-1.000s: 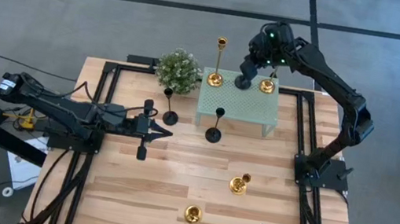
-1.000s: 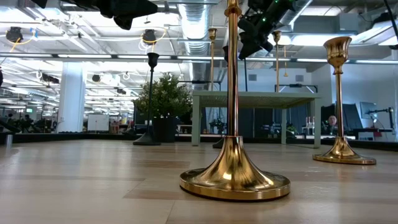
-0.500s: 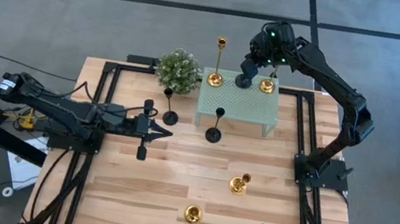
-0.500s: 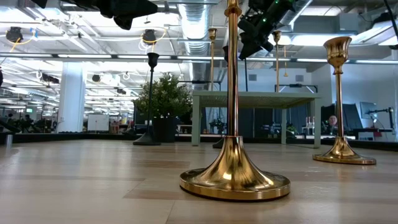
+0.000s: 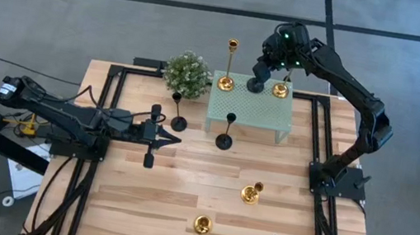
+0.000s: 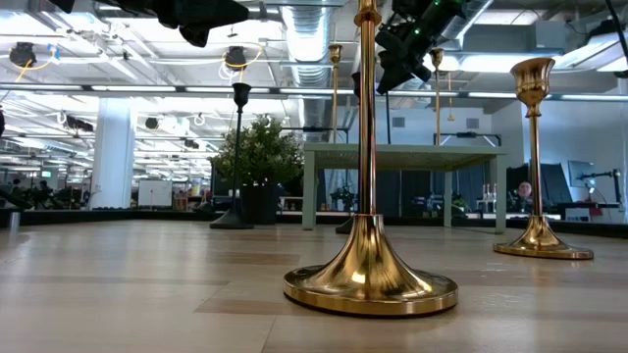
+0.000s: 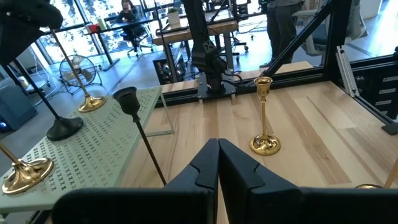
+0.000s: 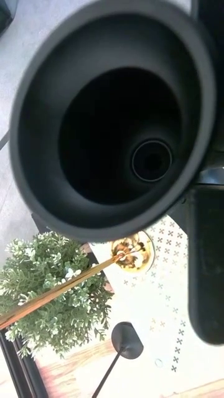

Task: Pick & Place candle stick holders
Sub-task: Put the black candle holder on the shelf

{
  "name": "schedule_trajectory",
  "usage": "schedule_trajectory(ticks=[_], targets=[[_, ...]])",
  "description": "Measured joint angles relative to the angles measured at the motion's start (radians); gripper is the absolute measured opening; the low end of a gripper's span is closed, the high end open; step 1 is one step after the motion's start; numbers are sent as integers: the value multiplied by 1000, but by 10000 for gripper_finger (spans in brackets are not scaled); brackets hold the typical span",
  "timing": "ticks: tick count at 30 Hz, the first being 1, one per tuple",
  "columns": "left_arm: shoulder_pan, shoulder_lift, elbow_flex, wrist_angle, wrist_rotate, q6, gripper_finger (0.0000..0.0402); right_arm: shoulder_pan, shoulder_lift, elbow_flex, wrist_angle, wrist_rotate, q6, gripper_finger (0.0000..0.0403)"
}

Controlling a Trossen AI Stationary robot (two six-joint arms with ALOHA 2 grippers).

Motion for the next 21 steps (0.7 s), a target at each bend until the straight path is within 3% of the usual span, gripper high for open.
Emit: schedule_trajectory(ticks=[21], targets=[[0,0,0,0,0,0,10,1,0,0,-1,-27,12,0]])
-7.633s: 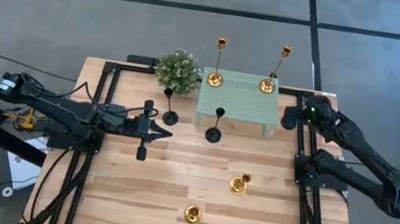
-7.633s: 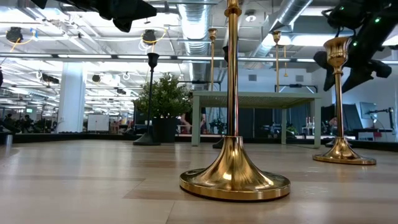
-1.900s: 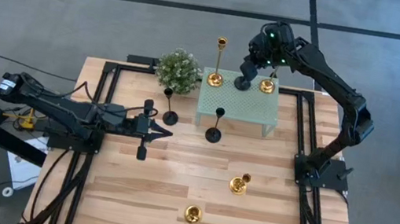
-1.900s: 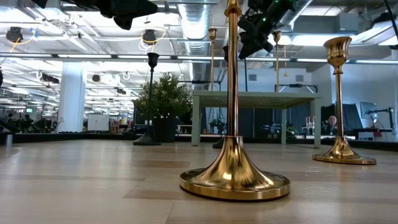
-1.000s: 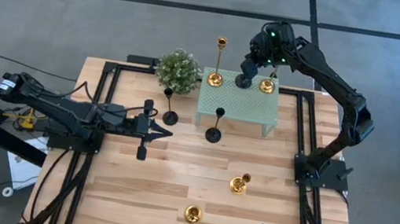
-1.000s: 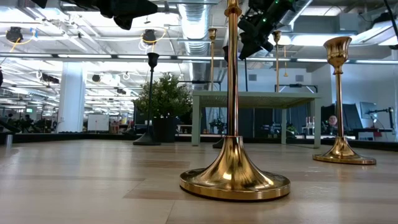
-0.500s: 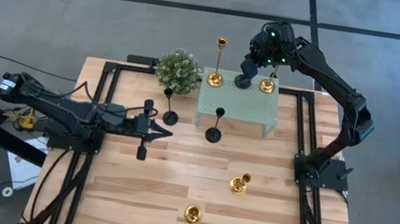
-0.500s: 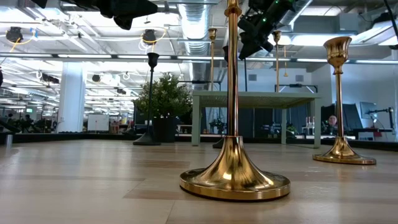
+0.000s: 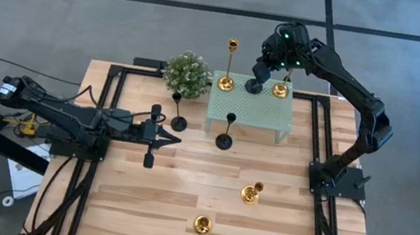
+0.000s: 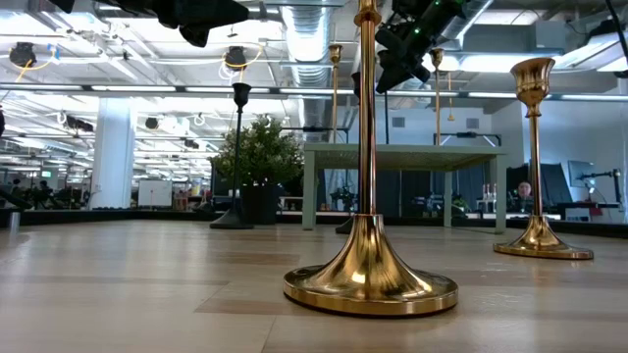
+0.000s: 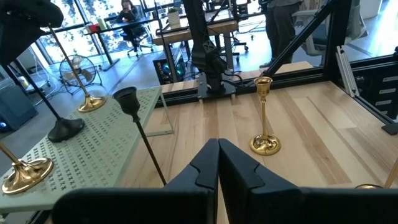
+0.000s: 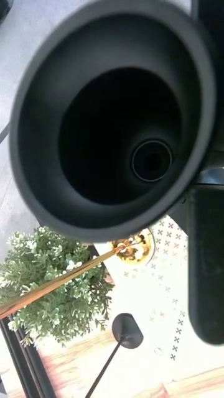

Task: Pick & Place candle stick holders
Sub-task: Put the black candle holder on the shelf

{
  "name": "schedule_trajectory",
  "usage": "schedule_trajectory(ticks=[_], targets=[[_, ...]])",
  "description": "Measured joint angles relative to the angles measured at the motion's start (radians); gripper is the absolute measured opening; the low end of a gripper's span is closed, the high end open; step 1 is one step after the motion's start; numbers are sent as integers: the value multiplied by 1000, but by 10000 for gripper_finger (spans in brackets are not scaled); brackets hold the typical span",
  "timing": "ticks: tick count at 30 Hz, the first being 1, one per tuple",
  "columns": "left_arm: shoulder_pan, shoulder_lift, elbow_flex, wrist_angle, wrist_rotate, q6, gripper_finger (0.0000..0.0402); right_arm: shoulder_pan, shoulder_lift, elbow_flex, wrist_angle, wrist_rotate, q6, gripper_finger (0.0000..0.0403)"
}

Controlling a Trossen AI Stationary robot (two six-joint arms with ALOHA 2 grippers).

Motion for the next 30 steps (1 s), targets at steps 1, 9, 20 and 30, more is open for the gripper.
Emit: schedule_trajectory(ticks=[1,9,20,30], targets=[[0,0,0,0,0,0,10,0,0,0,0,0,3,1],[0,0,0,0,0,0,10,0,0,0,-3,1,18,56],[0,0,0,0,0,0,10,-1,-1,0,-55,7,18,146],[0,0,0,0,0,0,10,4,-2,0,-82,79,24,242]])
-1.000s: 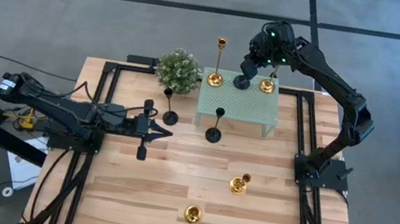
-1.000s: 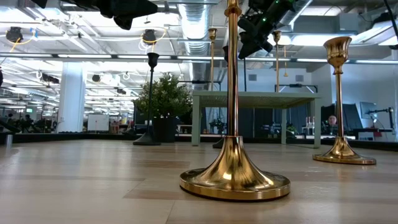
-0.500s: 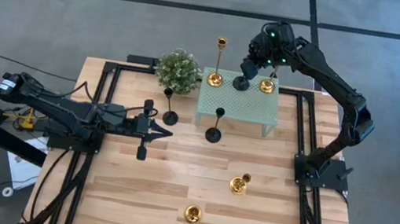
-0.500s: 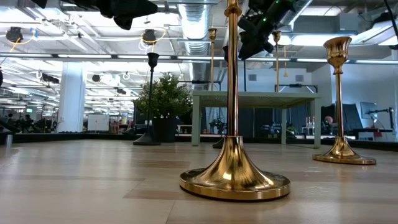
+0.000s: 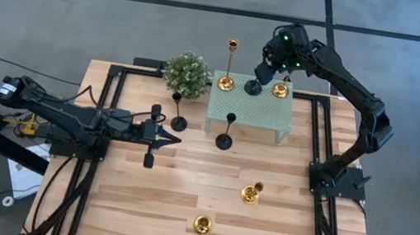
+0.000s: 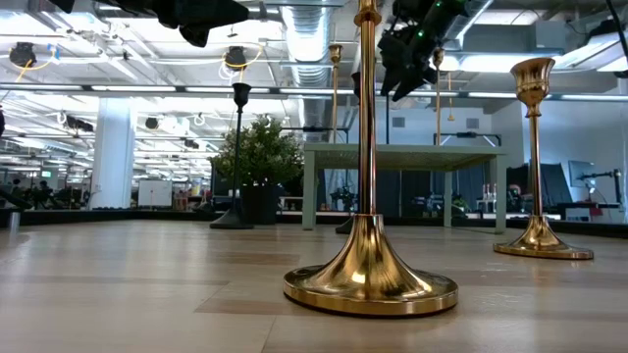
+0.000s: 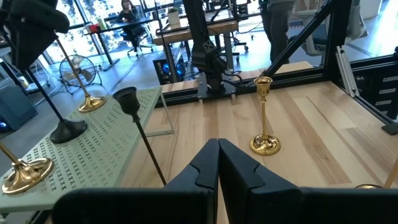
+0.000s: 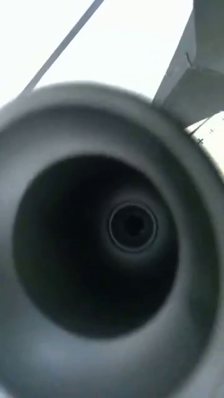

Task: Pick & Place candle stick holders
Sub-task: Put the black candle holder on the shelf

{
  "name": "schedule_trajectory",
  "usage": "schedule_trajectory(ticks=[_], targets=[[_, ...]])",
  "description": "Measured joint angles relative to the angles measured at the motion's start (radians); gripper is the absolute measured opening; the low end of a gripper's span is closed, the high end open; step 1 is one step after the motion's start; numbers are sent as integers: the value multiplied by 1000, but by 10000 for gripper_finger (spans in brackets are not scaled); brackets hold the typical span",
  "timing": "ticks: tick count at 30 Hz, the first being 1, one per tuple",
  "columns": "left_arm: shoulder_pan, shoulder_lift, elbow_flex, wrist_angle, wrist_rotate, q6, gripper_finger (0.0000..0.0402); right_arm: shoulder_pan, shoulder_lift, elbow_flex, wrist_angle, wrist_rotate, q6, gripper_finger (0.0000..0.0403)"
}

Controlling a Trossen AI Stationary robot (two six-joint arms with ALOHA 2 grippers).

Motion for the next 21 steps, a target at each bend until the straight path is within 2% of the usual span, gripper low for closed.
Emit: schedule_trajectory(ticks=[4,21], targets=[[0,0,0,0,0,0,10,15,0,0,-14,0,8,255],[0,0,0,0,0,0,10,86,-2,0,-108,0,54,255]])
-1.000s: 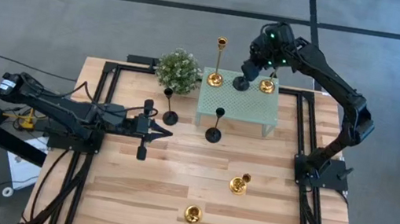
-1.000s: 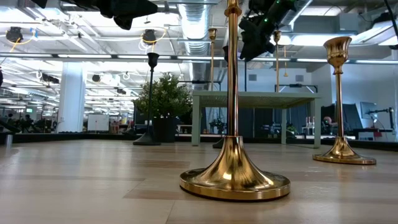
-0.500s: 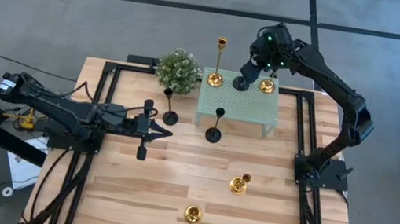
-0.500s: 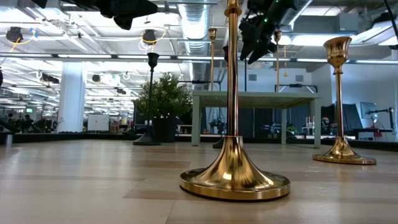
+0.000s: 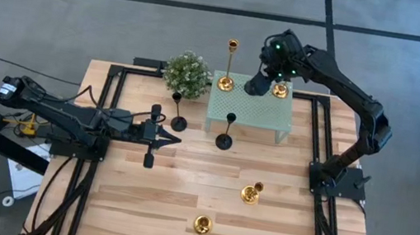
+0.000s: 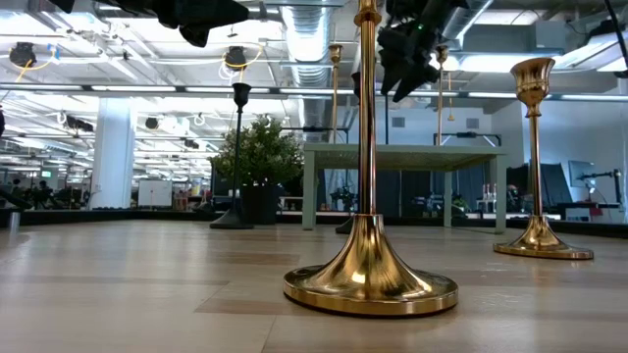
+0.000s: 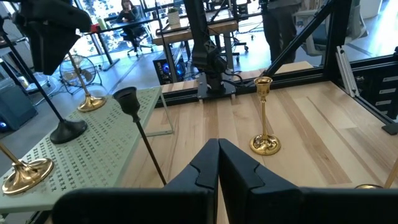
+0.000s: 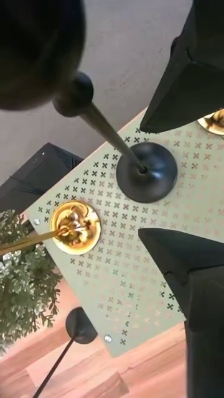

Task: Pick & Place candle stick holders
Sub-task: Put the black candle holder on the shelf

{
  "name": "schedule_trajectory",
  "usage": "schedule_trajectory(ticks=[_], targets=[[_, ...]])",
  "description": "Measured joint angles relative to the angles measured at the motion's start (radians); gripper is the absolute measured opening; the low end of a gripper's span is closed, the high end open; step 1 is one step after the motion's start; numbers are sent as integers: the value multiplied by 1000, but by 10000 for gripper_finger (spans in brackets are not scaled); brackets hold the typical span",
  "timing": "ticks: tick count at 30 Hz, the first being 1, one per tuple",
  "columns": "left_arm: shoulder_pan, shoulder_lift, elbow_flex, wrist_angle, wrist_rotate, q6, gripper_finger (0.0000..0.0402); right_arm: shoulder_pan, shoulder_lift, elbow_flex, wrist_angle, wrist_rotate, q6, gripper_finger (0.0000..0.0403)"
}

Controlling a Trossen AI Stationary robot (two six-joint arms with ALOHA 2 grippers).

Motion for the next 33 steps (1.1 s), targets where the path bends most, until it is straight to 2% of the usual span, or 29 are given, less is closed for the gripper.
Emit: schedule_trajectory(ticks=[11,33], targets=[[0,0,0,0,0,0,10,20,0,0,4,-3,-26,255],[0,0,0,0,0,0,10,51,0,1,-22,-4,30,255]])
